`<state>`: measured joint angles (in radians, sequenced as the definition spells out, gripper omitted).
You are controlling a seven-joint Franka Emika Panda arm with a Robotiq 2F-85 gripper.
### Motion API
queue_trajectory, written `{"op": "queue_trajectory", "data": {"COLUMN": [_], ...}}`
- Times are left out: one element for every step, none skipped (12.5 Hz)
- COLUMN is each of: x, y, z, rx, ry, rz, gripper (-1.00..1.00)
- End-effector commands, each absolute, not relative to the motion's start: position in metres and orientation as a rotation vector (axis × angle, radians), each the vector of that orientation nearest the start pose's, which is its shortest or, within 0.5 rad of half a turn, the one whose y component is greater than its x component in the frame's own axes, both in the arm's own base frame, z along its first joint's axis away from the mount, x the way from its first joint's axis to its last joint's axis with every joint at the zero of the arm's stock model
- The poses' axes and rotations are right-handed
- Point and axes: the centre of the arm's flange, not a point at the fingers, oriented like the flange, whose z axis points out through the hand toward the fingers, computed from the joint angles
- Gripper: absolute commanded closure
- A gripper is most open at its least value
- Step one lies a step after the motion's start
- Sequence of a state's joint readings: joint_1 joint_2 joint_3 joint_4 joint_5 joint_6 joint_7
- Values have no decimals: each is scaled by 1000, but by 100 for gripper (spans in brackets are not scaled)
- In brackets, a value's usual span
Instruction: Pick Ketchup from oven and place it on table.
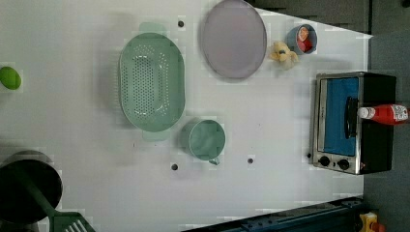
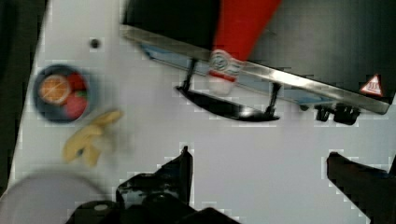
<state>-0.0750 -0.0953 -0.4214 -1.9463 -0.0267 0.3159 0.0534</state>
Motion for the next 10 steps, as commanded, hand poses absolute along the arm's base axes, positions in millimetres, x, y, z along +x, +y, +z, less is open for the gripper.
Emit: {"op": "queue_trajectory", "data": {"x": [476,479,481,483,486,489,491,493,495,496], "y": [-303,-315,-326,-338,-349,-360,-370,-381,-389,-396], "z": [520,512,503,494,487,480,473,464,453,441], "rx": [-2402,-2396,-2391,-2387,-2381,-2364,-2340,-2305,-2264,-2229], "ry": [2011,2047,2083,2119,2153,2184,2213,2238,2259,2279], "rz": [-173,-170,-154,-142,-136,-143,-154,-175,-194,-199], "gripper": [-100,-100,-100,-100,-100,-100,-100,-100,-100,-100]}}
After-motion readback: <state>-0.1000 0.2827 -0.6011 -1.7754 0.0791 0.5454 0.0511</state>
